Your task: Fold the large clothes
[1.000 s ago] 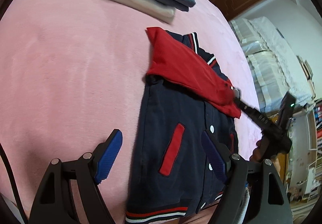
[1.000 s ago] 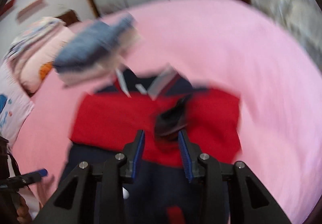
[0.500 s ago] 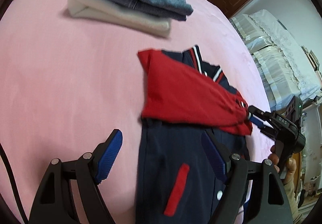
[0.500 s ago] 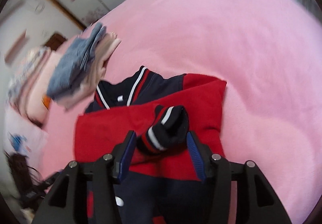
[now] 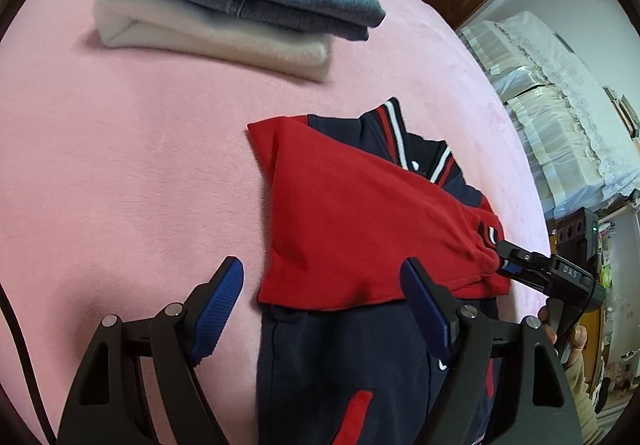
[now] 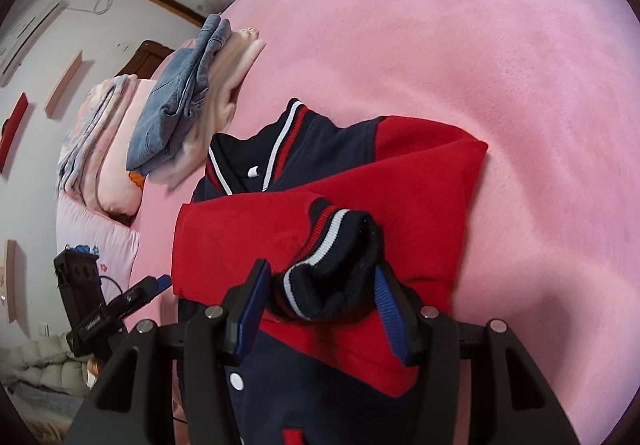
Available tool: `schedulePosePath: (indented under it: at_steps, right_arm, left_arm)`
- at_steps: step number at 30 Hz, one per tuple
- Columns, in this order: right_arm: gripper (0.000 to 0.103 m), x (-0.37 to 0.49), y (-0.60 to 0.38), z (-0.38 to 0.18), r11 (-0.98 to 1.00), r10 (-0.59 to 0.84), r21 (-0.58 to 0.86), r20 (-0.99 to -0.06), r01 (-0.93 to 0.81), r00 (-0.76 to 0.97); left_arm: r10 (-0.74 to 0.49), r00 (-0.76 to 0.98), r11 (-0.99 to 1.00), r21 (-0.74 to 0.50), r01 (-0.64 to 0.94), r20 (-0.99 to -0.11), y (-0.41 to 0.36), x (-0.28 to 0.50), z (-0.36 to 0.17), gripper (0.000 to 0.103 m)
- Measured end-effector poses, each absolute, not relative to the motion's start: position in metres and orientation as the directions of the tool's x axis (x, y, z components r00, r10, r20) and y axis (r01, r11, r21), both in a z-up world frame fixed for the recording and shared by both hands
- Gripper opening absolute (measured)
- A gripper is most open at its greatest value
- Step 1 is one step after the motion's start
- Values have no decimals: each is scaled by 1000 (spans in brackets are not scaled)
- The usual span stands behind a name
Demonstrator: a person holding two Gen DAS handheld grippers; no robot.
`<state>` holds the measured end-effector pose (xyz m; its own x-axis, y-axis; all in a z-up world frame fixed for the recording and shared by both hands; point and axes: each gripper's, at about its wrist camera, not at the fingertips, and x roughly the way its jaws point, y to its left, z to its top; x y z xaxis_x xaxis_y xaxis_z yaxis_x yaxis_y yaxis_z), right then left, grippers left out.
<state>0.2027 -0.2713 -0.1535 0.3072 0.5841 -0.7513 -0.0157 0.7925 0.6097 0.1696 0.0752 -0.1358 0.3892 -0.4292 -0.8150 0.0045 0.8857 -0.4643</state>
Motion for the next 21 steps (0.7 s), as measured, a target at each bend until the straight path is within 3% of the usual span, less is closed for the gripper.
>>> schedulePosePath:
  at_steps: [2, 5, 6, 10, 12, 15, 21]
  right_arm:
    - [44, 203, -273, -154, 801, 576, 598, -752, -36, 321]
    - [18, 200, -269, -152, 863, 492, 501, -797, -73, 350]
    - [17, 198, -267, -153, 876, 472, 474, -810, -86, 349]
    - [22, 197, -273, -154, 844, 524, 532, -787, -71, 327]
    - [37, 199, -284, -158, 782, 596, 623, -737, -23, 318]
    - [48, 200, -293, -160, 695, 681, 719, -658, 1, 323]
    - [48, 197, -274, -159, 769, 631, 630, -720, -109, 288]
  left_arm:
    - [-420, 380, 890, -455, -3, -824, 72, 174, -140, 79]
    - [-413, 366, 894, -447, -10, -834, 69, 177, -146, 79]
    - [-413, 361, 895, -447, -11, -836, 67, 178, -148, 79]
    - [-416, 353, 895, -445, -1, -838, 60, 179, -150, 79]
    - [-418, 352, 896, -445, 4, -838, 57, 179, -151, 79]
    - [-413, 353, 899, -438, 9, -840, 55, 178, -150, 79]
    - [-409, 350, 900, -435, 5, -843, 56, 178, -149, 79]
